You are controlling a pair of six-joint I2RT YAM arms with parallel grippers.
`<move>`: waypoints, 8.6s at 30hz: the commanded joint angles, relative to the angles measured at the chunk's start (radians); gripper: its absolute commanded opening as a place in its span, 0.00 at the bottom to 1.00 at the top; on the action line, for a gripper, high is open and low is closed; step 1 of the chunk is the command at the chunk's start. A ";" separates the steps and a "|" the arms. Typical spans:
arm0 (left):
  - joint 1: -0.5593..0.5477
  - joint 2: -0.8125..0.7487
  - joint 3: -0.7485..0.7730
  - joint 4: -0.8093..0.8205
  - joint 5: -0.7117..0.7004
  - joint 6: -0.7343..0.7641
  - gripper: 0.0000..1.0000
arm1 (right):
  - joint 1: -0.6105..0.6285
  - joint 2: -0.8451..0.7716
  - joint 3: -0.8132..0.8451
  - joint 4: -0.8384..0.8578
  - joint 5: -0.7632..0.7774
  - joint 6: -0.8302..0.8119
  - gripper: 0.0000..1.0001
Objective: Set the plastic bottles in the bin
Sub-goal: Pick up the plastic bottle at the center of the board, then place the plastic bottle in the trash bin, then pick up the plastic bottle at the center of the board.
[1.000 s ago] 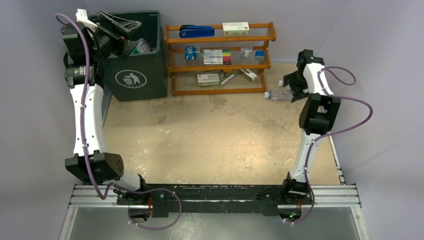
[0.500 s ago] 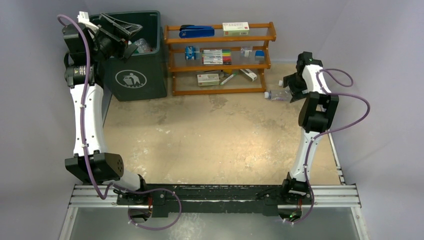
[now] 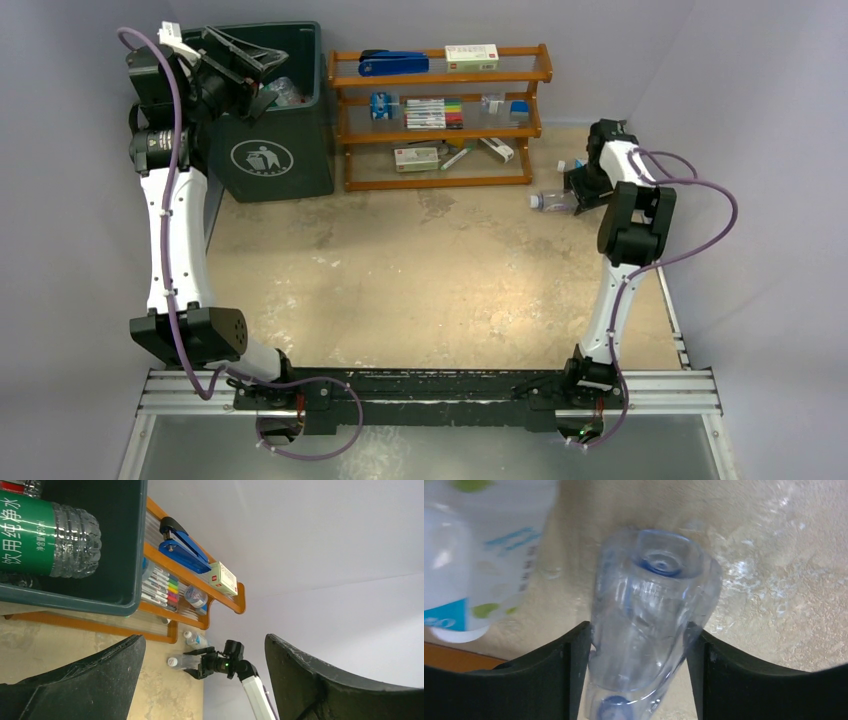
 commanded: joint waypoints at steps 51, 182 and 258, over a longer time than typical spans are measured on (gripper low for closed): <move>-0.523 -0.022 0.144 -0.287 -0.126 0.415 0.89 | 0.298 -0.618 0.061 0.376 -0.829 -0.480 0.22; -0.029 0.170 -0.111 0.698 -0.425 -0.697 0.40 | 0.357 -0.770 -0.207 0.605 -1.047 -0.200 1.00; -0.171 0.011 0.072 -0.164 -0.027 0.166 0.99 | -0.098 0.063 0.429 -0.164 0.019 0.007 1.00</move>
